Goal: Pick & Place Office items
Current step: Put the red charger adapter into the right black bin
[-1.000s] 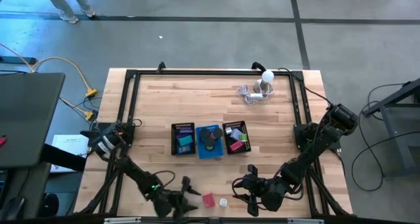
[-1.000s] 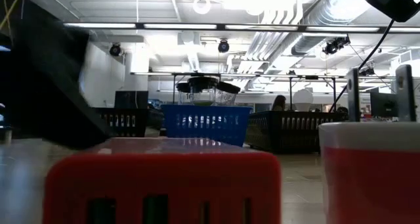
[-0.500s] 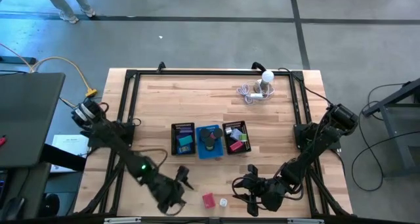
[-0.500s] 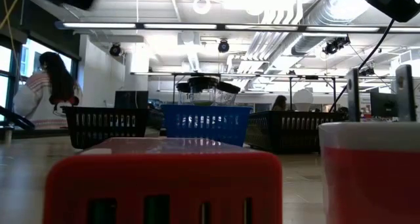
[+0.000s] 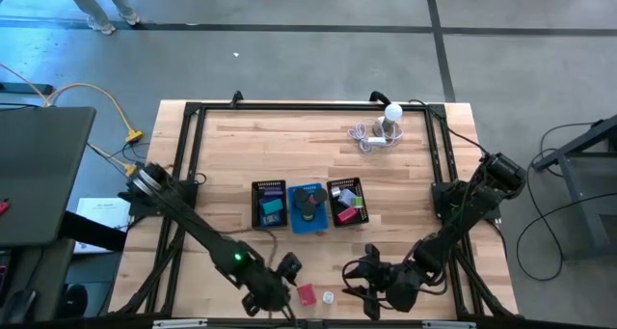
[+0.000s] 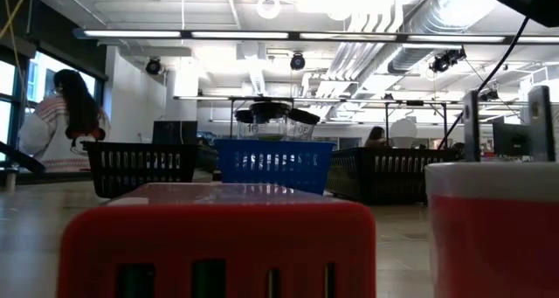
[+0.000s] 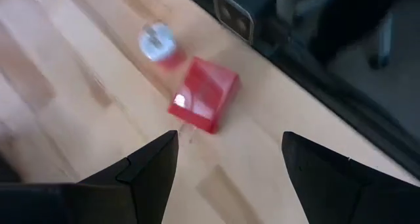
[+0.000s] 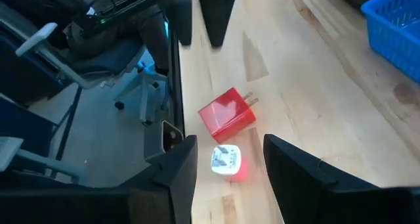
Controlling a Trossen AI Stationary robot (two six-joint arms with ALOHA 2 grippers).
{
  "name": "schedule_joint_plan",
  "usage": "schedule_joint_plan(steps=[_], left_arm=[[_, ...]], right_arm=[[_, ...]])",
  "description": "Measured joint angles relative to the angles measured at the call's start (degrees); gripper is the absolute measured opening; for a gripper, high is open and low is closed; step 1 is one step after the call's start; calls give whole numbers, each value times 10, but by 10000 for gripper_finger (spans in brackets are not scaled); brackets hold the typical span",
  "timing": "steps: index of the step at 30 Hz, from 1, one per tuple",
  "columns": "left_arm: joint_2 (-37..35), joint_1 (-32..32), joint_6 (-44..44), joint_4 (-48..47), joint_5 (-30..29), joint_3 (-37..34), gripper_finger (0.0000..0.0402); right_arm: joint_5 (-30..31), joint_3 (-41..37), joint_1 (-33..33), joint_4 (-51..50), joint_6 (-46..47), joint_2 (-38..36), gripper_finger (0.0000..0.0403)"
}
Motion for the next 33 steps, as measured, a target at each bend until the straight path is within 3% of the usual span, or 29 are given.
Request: schedule_joint_plan(steps=[6,10,18,33], left_arm=[[96,4,94,-31,-10,101,263],[120,13,121,-28,-21,124,263],[137,43,100,-21,42,124,263],[159,45,108,-12,66,123,263]], right_arm=[[18,0,16,4,9,0,164],[39,0,32,6,10,0,164],[62,0,44,3,12,0,164],[67,0,44,2,14,0,164]])
